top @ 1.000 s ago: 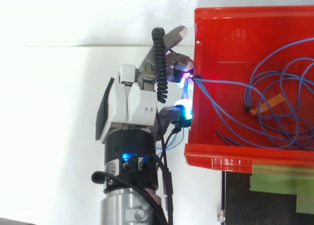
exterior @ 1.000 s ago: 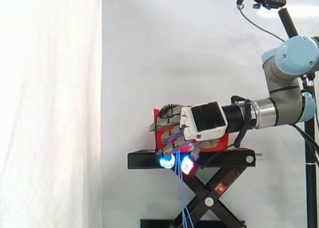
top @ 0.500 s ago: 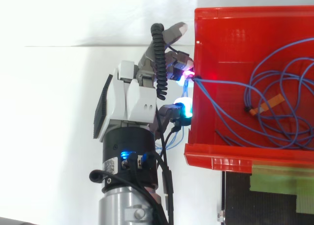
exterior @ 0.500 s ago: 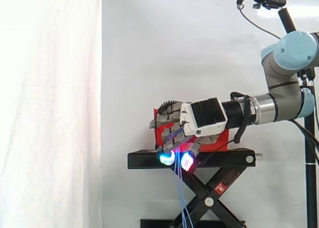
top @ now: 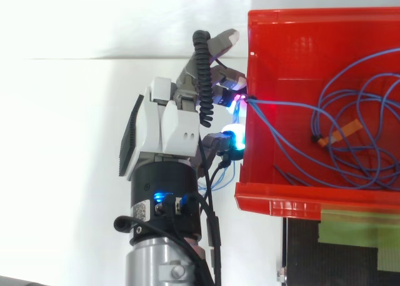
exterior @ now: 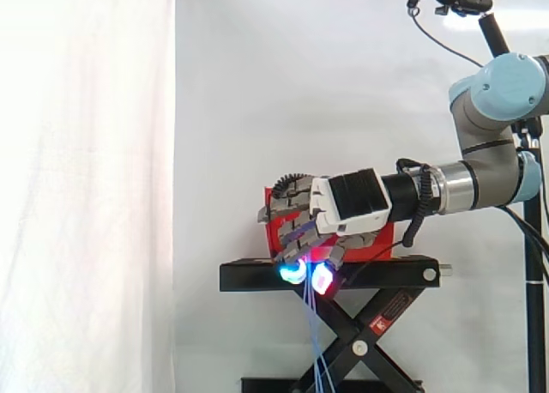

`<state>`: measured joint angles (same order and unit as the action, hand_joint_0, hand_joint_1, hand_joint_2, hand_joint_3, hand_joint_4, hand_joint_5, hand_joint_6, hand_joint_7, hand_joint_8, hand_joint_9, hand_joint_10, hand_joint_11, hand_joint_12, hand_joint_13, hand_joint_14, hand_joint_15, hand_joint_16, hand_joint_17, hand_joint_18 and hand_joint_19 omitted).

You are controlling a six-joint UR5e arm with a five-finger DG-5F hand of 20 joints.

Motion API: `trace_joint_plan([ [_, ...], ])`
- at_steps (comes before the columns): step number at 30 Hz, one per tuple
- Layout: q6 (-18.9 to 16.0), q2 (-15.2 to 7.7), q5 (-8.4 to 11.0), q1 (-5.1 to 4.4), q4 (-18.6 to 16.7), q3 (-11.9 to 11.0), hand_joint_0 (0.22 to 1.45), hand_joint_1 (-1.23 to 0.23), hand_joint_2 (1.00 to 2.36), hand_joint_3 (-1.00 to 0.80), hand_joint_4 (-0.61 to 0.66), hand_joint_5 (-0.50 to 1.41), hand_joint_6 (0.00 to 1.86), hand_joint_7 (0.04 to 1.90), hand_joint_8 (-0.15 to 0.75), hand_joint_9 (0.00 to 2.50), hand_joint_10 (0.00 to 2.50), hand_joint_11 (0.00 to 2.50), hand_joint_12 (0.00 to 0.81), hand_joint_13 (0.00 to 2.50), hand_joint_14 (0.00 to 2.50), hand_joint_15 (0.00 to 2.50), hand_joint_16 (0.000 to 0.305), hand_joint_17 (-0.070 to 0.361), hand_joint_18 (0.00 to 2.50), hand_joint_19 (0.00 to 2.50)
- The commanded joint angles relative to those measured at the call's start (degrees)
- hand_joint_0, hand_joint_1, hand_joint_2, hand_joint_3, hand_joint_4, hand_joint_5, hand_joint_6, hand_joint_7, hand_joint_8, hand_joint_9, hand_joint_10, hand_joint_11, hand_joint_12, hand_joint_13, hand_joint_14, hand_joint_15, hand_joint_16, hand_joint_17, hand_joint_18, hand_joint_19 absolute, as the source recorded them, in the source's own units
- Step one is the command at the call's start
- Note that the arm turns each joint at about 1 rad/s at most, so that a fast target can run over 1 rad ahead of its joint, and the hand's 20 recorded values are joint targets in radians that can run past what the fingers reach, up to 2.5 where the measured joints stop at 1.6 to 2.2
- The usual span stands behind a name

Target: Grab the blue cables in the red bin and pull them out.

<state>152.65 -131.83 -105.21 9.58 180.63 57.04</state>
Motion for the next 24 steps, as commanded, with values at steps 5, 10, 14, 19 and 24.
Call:
trace_joint_plan([
  [5,0.0,0.0,0.0,0.0,-0.1,0.0,0.81,-0.86,1.0,-1.0,0.01,0.8,0.28,0.78,0.26,0.93,0.03,0.96,0.351,0.55,0.01,0.34,0.046,0.104,0.48,0.49],
  [10,0.1,0.0,0.0,0.0,-0.1,0.0,0.83,-0.85,1.0,-1.0,0.0,0.77,0.49,0.72,0.258,0.95,0.02,0.95,0.345,0.56,0.01,0.34,0.046,0.103,0.49,0.49],
  [14,0.0,0.0,0.0,0.0,-0.1,0.0,0.89,-0.79,1.0,-1.0,0.01,0.77,0.58,0.69,0.255,0.96,0.03,0.95,0.339,0.57,0.01,0.34,0.044,0.1,0.5,0.49],
  [19,0.0,0.0,0.0,0.0,0.0,0.0,0.91,-0.77,1.0,-1.0,0.03,0.77,0.6,0.68,0.259,0.97,0.03,0.97,0.34,0.58,0.01,0.34,0.044,0.099,0.5,0.48],
  [24,0.0,0.0,0.0,0.0,0.1,0.0,0.92,-0.76,1.0,-1.0,0.04,0.77,0.62,0.68,0.261,0.98,0.03,0.95,0.342,0.59,0.01,0.34,0.044,0.098,0.51,0.48],
])
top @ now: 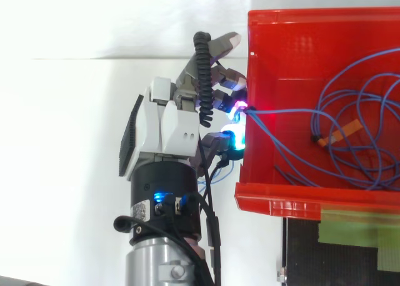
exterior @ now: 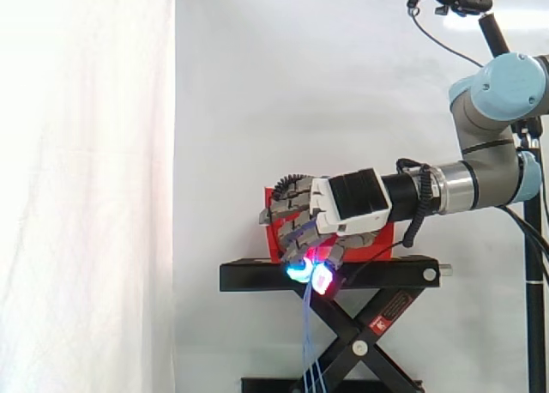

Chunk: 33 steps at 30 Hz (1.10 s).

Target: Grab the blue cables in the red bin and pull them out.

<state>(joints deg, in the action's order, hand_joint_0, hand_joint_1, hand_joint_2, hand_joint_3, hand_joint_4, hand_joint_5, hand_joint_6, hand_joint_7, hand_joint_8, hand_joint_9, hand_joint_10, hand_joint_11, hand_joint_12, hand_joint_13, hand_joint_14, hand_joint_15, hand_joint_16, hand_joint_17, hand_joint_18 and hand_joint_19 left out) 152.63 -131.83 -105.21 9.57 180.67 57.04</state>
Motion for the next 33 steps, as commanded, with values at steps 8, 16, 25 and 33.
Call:
trace_joint_plan([
  [8,0.0,0.0,0.09,-0.17,0.2,0.0,0.94,-0.75,1.0,-1.0,0.06,0.77,0.63,0.68,0.263,0.98,0.03,0.95,0.346,0.6,0.01,0.33,0.044,0.098,0.52,0.48],
  [16,-6.2,0.0,0.0,-1.05,1.0,0.0,0.94,-0.75,1.0,-1.0,0.05,0.77,0.62,0.68,0.266,0.98,0.03,0.94,0.345,0.6,0.01,0.33,0.044,0.098,0.53,0.48],
  [25,-30.0,0.9,0.0,-2.89,0.8,0.0,0.94,-0.75,1.0,-1.0,0.06,0.77,0.62,0.68,0.266,0.98,0.03,0.94,0.345,0.6,0.01,0.34,0.044,0.098,0.52,0.48],
  [33,-44.7,2.7,0.18,-4.74,0.8,0.0,0.94,-0.75,1.0,-1.0,0.06,0.78,0.62,0.68,0.267,0.97,0.02,0.94,0.343,0.6,0.01,0.33,0.044,0.099,0.52,0.48],
])
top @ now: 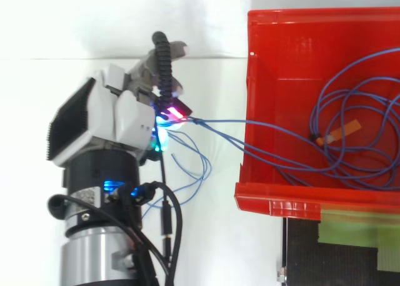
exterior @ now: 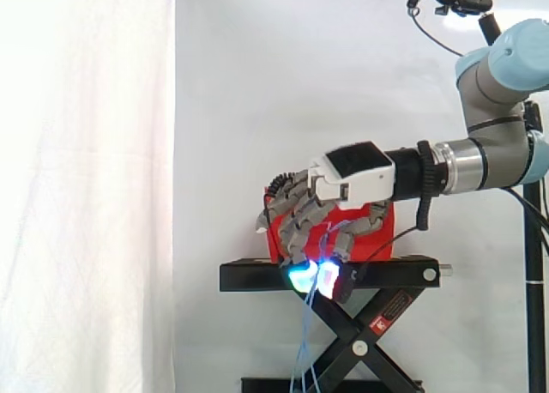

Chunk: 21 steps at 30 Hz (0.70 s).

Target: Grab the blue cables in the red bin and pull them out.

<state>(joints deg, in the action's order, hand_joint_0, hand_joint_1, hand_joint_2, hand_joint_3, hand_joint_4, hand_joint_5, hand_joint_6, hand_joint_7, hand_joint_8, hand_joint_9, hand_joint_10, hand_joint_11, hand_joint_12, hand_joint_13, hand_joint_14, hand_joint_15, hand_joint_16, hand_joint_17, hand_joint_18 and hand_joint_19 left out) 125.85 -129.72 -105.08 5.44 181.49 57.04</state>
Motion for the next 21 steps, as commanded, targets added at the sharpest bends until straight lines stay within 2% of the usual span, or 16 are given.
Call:
trace_joint_plan([
  [1,-20.0,1.0,0.14,-1.04,0.1,0.0,0.94,-0.76,1.0,-1.0,0.06,0.78,0.61,0.68,0.268,0.97,0.03,0.93,0.344,0.6,0.01,0.33,0.044,0.098,0.52,0.48],
  [5,-21.5,1.0,0.14,-1.4,0.1,0.0,0.94,-0.75,1.0,-1.0,0.06,0.78,0.61,0.68,0.263,0.97,0.03,0.93,0.344,0.6,0.01,0.34,0.044,0.098,0.52,0.48],
  [6,-23.2,1.0,0.14,-1.66,0.1,0.0,0.94,-0.76,1.0,-1.0,0.05,0.78,0.61,0.68,0.265,0.97,0.03,0.93,0.344,0.6,0.01,0.33,0.044,0.098,0.52,0.48],
  [8,-24.5,1.0,0.14,-1.83,0.1,0.0,0.94,-0.76,1.0,-1.0,0.06,0.78,0.6,0.68,0.262,0.97,0.03,0.93,0.342,0.59,0.01,0.34,0.044,0.098,0.52,0.48],
  [11,-29.4,1.0,0.23,-2.1,0.3,0.0,0.94,-0.76,1.0,-1.0,0.06,0.78,0.6,0.68,0.263,0.97,0.03,0.93,0.342,0.59,0.01,0.33,0.044,0.099,0.52,0.48],
  [12,-38.4,1.0,0.14,-2.54,2.2,0.0,0.94,-0.76,1.0,-1.0,0.06,0.78,0.6,0.68,0.265,0.97,0.03,0.93,0.342,0.59,0.01,0.34,0.044,0.099,0.52,0.48],
  [14,-41.7,1.0,0.14,-2.71,3.2,0.0,0.94,-0.76,1.0,-1.0,0.06,0.78,0.59,0.68,0.266,0.97,0.02,0.92,0.343,0.59,0.01,0.34,0.044,0.099,0.52,0.48],
  [16,-49.0,1.0,0.14,-3.15,5.5,0.0,0.94,-0.76,1.0,-1.0,0.06,0.78,0.59,0.69,0.265,0.97,0.03,0.92,0.343,0.59,0.01,0.33,0.044,0.099,0.52,0.48],
  [17,-49.0,1.0,0.14,-3.15,5.5,0.0,0.94,-0.76,1.0,-1.0,0.06,0.78,0.59,0.69,0.263,0.97,0.03,0.94,0.343,0.59,0.01,0.34,0.044,0.099,0.52,0.48],
  [20,-60.0,1.0,0.14,-3.68,9.3,0.0,0.94,-0.76,1.0,-1.0,0.06,0.78,0.59,0.68,0.267,0.97,0.03,0.93,0.342,0.59,0.01,0.34,0.044,0.099,0.52,0.49],
  [21,-60.0,1.0,0.14,-3.68,9.3,0.0,0.94,-0.76,1.0,-1.0,0.06,0.78,0.59,0.69,0.267,0.97,0.03,0.93,0.344,0.59,0.01,0.34,0.044,0.099,0.52,0.48],
])
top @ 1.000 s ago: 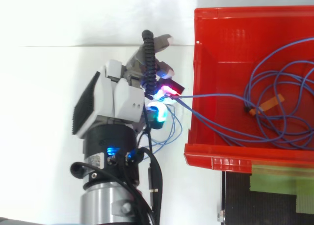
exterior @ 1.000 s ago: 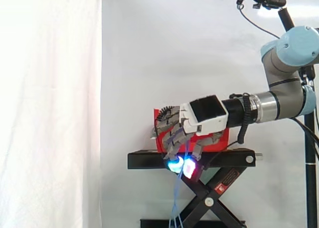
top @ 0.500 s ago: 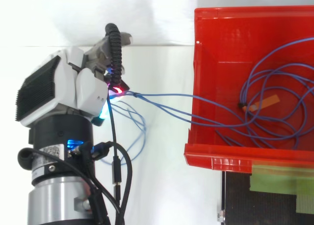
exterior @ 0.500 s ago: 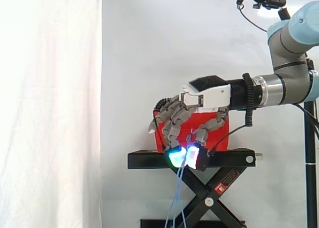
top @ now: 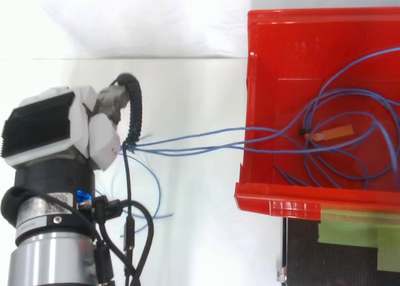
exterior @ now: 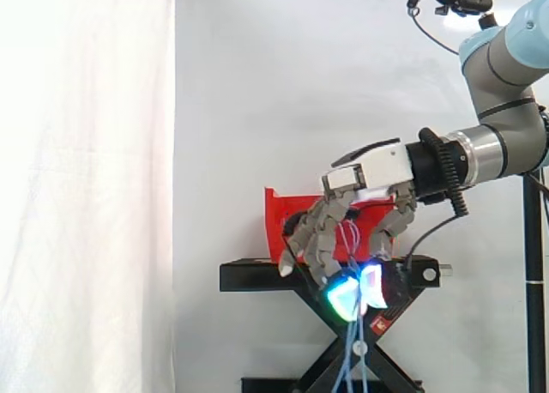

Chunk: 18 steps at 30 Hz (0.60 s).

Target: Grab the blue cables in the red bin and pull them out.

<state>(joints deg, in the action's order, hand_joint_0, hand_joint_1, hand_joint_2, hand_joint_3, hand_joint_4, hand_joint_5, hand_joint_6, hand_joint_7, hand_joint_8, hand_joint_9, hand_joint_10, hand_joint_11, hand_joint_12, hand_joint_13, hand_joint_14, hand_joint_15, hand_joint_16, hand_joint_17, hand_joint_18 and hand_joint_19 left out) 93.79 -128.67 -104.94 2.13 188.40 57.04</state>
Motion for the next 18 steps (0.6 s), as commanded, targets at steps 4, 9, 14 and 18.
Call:
trace_joint_plan([
  [4,-42.2,-0.1,0.09,-1.07,6.8,0.0,0.94,-0.76,1.0,-1.0,0.06,0.79,0.57,0.69,0.265,0.97,0.03,0.93,0.343,0.59,0.01,0.34,0.044,0.098,0.52,0.49],
  [9,-54.1,0.0,0.09,-1.51,11.0,0.1,0.94,-0.76,1.0,-1.0,0.05,0.79,0.57,0.69,0.262,0.97,0.03,0.94,0.344,0.59,0.01,0.33,0.044,0.098,0.52,0.49],
  [14,-60.0,-0.1,0.53,-1.86,14.5,0.1,0.93,-0.76,1.0,-1.0,0.05,0.79,0.54,0.71,0.263,0.98,0.03,0.93,0.343,0.59,0.01,0.34,0.044,0.099,0.52,0.48],
  [18,-62.5,0.0,2.19,-2.13,15.7,0.0,0.93,-0.76,1.0,-1.0,0.05,0.79,0.54,0.71,0.263,0.97,0.03,0.93,0.343,0.59,0.01,0.34,0.044,0.098,0.52,0.49],
])
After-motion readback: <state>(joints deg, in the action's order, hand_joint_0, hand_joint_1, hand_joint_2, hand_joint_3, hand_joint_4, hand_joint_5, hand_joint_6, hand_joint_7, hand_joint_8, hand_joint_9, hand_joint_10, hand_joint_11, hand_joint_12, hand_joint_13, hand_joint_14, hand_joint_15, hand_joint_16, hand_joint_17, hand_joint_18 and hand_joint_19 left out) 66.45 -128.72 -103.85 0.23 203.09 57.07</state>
